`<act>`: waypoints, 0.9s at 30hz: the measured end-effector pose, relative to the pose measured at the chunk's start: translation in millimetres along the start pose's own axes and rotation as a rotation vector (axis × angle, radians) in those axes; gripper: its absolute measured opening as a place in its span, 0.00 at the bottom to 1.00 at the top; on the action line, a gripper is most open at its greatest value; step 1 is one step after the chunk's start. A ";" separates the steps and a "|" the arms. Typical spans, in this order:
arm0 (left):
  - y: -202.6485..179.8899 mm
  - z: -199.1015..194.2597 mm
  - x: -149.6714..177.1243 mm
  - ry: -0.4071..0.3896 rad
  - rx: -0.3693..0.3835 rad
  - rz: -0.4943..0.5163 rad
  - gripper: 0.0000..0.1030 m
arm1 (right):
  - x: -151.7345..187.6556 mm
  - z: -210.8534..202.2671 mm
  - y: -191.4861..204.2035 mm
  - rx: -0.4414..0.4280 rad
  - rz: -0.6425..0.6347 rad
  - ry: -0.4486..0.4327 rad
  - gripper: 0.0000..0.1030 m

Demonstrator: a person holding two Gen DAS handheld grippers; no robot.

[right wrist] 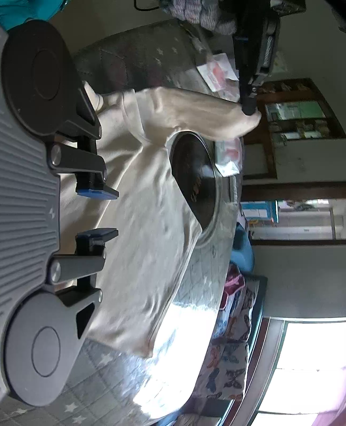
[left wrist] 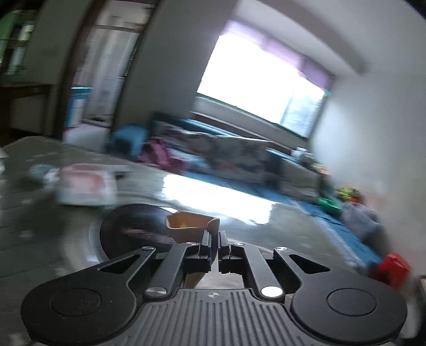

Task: Fold clothes
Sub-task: 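Lift the shirt side with the left gripper and fold it over the body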

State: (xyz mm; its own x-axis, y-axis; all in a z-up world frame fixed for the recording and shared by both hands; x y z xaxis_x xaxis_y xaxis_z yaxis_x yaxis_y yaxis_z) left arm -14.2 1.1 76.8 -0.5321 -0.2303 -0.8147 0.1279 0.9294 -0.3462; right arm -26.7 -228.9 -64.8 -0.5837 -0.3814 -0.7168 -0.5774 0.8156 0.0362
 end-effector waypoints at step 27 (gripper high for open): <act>-84.5 48.0 104.3 0.286 0.245 0.324 0.17 | 48.1 -35.3 -50.0 0.095 0.182 0.021 0.22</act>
State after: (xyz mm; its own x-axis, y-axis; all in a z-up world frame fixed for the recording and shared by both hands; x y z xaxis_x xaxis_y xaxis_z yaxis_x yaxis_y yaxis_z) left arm -40.4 -115.2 -1.2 -0.6365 0.1791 -0.7502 0.4993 0.8370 -0.2238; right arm -46.1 -303.4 -76.6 -0.6862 -0.2323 -0.6893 -0.4057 0.9088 0.0976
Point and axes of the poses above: each gripper's, at about its wrist camera, not at the fingertips, and z roughly the way its jaws point, y to its left, x to its underside, the point moved 6 cm from there along z, roughly the way its jaws point, and after that the axes turned 7 degrees about y, right-handed, at the moved point
